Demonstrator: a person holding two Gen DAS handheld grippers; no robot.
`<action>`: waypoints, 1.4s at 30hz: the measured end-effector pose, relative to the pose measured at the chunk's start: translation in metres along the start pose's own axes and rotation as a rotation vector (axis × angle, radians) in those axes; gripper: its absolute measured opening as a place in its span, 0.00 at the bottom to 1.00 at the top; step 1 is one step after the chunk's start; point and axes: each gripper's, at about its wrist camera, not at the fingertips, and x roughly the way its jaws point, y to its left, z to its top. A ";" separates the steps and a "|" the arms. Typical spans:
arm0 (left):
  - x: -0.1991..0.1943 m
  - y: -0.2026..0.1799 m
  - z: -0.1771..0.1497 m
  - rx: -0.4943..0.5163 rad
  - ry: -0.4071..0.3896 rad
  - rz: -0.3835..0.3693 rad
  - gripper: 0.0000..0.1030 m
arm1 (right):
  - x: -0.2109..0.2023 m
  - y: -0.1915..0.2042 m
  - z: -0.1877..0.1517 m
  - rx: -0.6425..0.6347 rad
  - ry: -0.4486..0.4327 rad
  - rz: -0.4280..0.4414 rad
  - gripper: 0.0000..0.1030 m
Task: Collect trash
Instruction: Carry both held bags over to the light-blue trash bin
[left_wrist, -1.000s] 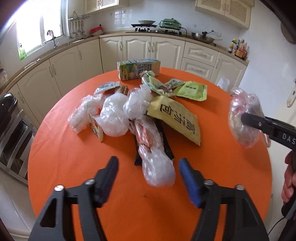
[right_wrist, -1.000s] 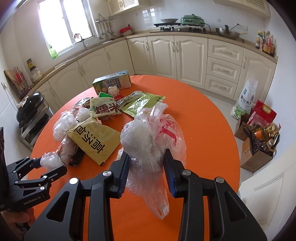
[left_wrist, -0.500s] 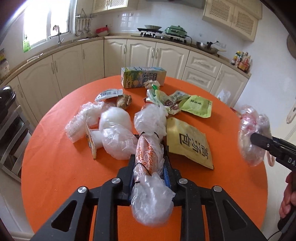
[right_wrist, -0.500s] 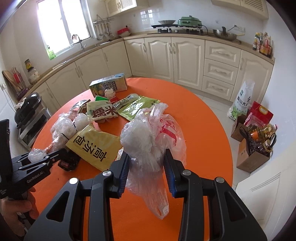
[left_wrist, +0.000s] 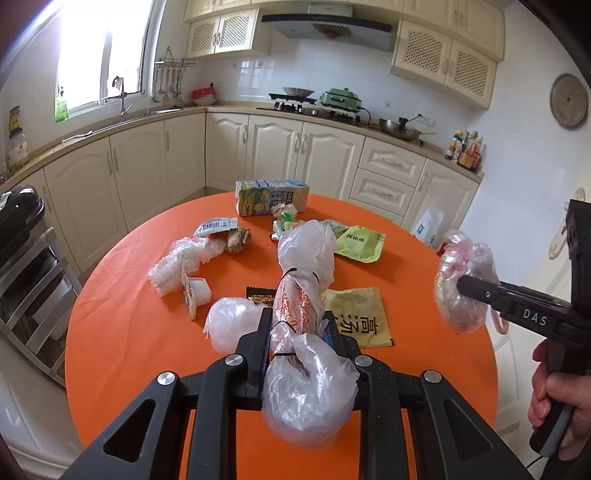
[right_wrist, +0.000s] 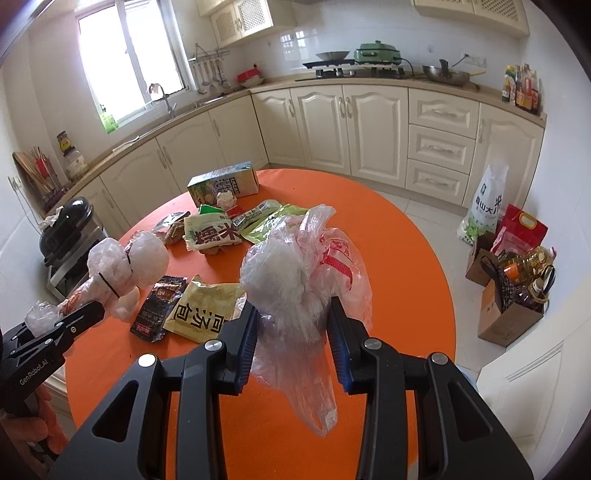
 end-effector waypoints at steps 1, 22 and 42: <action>0.001 0.001 -0.001 -0.008 0.014 -0.012 0.20 | -0.001 0.000 0.000 0.001 0.000 0.004 0.35; -0.028 -0.020 -0.008 -0.015 -0.021 -0.068 0.19 | -0.027 -0.006 0.000 0.004 -0.050 0.010 0.35; 0.094 -0.249 0.037 0.318 0.167 -0.444 0.20 | -0.075 -0.264 -0.062 0.394 -0.003 -0.310 0.35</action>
